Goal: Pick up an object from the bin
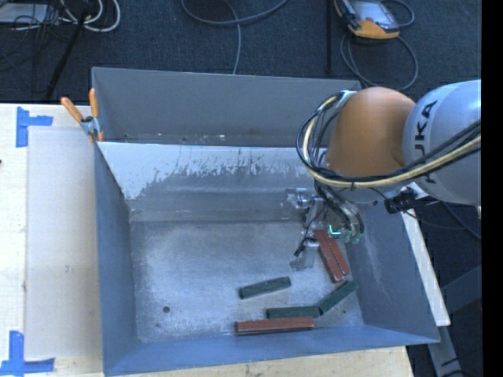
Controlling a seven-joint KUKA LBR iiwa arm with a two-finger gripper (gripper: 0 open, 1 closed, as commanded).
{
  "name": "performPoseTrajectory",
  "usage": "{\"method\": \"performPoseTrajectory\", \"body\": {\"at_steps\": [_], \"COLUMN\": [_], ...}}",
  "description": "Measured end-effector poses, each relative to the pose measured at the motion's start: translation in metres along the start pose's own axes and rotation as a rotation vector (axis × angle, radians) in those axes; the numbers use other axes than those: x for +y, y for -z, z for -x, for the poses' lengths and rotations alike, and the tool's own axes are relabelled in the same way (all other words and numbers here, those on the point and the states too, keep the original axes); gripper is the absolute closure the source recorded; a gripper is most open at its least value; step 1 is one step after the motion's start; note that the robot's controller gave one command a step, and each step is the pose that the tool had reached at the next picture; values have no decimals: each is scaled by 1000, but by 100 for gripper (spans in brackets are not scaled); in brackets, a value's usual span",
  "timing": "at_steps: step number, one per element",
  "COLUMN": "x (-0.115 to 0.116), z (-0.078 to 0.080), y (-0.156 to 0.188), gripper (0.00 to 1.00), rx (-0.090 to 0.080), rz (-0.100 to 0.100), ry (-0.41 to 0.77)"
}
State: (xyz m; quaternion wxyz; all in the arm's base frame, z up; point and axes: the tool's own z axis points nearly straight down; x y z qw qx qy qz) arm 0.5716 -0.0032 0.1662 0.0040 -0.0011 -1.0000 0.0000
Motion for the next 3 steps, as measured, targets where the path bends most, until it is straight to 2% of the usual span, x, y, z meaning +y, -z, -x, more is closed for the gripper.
{"method": "performPoseTrajectory", "body": {"at_steps": [1,2,3], "x": [17,17,-14], "z": [-33,-31,-37], "y": [-101,-97,44], "gripper": [0,100,100], "rx": [-2,-7,-16], "rz": [0,0,-2], "ry": [123,122,77]}}
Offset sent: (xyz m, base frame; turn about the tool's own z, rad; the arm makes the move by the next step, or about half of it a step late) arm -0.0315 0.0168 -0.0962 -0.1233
